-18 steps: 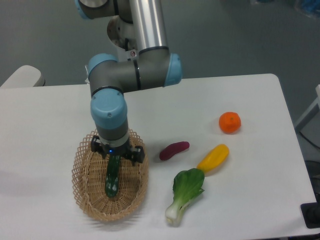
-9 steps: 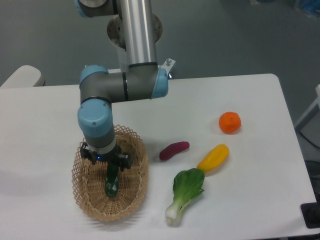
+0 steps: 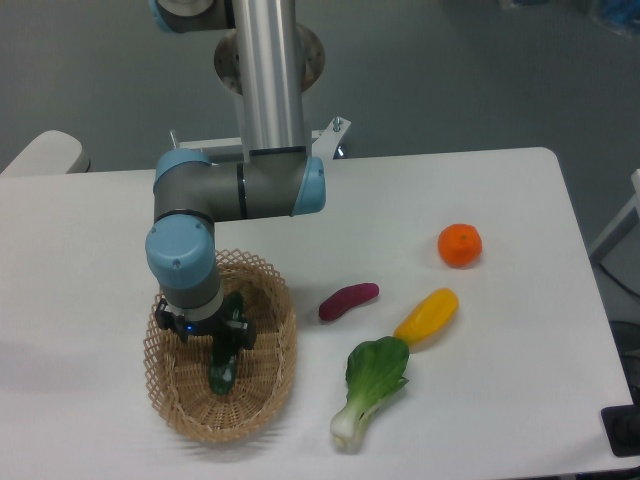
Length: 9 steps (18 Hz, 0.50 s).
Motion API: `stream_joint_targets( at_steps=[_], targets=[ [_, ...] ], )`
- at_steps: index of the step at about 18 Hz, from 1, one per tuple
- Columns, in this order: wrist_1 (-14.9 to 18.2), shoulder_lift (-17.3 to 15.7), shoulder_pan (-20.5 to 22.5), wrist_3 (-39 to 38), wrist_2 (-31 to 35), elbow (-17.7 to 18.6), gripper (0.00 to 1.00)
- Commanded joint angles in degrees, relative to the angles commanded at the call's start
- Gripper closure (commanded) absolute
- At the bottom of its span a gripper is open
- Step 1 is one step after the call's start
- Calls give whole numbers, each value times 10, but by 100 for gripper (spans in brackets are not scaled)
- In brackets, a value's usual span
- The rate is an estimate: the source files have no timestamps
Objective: Pick up the cucumber from the basket
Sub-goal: 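Close the gripper on the green cucumber inside the basket, then lift the cucumber out of the basket and carry it toward the yellow pepper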
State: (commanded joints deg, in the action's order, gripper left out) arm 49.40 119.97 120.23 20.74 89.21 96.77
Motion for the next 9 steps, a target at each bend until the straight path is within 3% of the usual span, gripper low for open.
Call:
stream_joint_targets(
  at_steps=[5,9],
  targets=[
    [1,-1,1,3,0,-12,71],
    [2,-4,3,7,0,-19,76]
  ],
)
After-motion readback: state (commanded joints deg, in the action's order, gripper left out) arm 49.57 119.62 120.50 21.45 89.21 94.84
